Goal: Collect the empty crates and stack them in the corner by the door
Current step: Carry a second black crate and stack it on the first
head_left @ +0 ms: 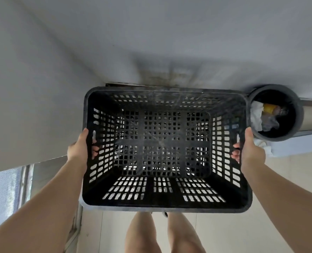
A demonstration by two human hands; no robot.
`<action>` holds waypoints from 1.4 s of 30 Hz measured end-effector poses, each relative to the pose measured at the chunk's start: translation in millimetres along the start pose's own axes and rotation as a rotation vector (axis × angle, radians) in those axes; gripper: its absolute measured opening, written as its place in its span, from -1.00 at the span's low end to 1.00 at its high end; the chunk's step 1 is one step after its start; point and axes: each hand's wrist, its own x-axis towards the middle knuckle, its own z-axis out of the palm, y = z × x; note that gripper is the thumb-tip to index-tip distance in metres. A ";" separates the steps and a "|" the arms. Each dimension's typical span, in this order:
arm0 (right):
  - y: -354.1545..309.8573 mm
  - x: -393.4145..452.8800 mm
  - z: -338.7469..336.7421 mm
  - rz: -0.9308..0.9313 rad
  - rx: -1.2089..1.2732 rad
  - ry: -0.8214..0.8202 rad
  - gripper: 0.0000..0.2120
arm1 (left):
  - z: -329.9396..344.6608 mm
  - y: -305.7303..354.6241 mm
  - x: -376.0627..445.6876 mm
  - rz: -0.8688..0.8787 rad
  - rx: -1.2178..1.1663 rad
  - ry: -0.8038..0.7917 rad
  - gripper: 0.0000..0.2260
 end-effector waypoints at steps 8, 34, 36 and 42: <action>-7.8 -1.9 5.2 0.005 0.076 -0.003 -0.34 | 2.8 14.0 5.7 -0.025 -0.024 -0.051 -0.60; -7.8 -1.2 1.5 -0.013 0.033 -0.002 -0.36 | 1.7 15.5 11.8 -0.022 0.043 -0.178 -0.56; -9.5 -0.4 2.7 -0.022 0.044 -0.008 -0.37 | 1.2 15.6 12.5 -0.025 0.037 -0.167 -0.56; -12.1 -1.9 6.9 -0.013 0.029 -0.018 -0.38 | -1.3 16.0 14.9 -0.038 0.029 -0.137 -0.56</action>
